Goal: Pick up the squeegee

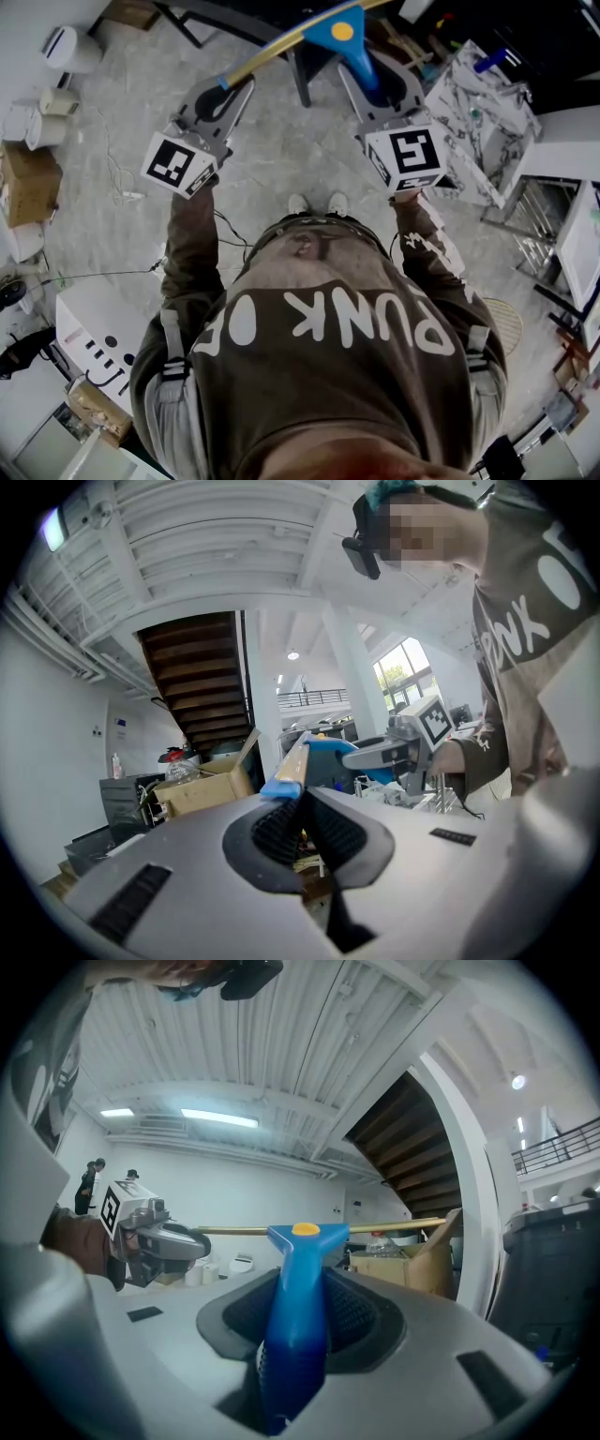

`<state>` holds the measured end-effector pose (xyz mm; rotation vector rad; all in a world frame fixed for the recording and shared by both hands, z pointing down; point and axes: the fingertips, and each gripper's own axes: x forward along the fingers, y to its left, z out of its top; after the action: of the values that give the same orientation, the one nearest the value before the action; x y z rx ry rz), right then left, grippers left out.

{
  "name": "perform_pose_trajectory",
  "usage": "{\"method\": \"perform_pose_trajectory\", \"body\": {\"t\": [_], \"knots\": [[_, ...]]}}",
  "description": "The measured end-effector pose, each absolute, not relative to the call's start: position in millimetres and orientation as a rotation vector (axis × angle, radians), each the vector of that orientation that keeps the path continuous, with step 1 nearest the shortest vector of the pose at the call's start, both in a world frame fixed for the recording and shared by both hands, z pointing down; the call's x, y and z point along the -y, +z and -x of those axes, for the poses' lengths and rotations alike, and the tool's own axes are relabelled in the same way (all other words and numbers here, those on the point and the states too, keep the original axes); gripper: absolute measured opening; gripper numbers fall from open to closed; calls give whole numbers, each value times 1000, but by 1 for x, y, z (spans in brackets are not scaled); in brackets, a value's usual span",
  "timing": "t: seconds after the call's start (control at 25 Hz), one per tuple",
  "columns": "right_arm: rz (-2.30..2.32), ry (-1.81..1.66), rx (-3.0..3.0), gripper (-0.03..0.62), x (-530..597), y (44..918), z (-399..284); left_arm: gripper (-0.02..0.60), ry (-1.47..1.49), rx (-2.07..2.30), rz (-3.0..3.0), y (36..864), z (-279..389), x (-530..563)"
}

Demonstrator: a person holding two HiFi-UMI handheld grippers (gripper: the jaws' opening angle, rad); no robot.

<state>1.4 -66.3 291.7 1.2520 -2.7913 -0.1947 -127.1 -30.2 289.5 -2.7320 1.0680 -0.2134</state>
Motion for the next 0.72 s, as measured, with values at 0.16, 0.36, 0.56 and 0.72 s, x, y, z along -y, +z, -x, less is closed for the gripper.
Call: {"method": "perform_pose_trajectory", "body": {"t": [0.16,0.36,0.56,0.72], "knots": [[-1246,-201,2793,144,66,291,-1,3,-220,-1074,2728,288,129,29],[-1238,-186,2800,144,68,293,-1,3,-225,-1076,2724,287,129,29],[-1233,-185,2808,144,67,292,0,3,-225,-1078,2722,286,130,29],[-1232,-185,2813,144,68,292,0,3,-225,-1078,2722,287,129,30]]}}
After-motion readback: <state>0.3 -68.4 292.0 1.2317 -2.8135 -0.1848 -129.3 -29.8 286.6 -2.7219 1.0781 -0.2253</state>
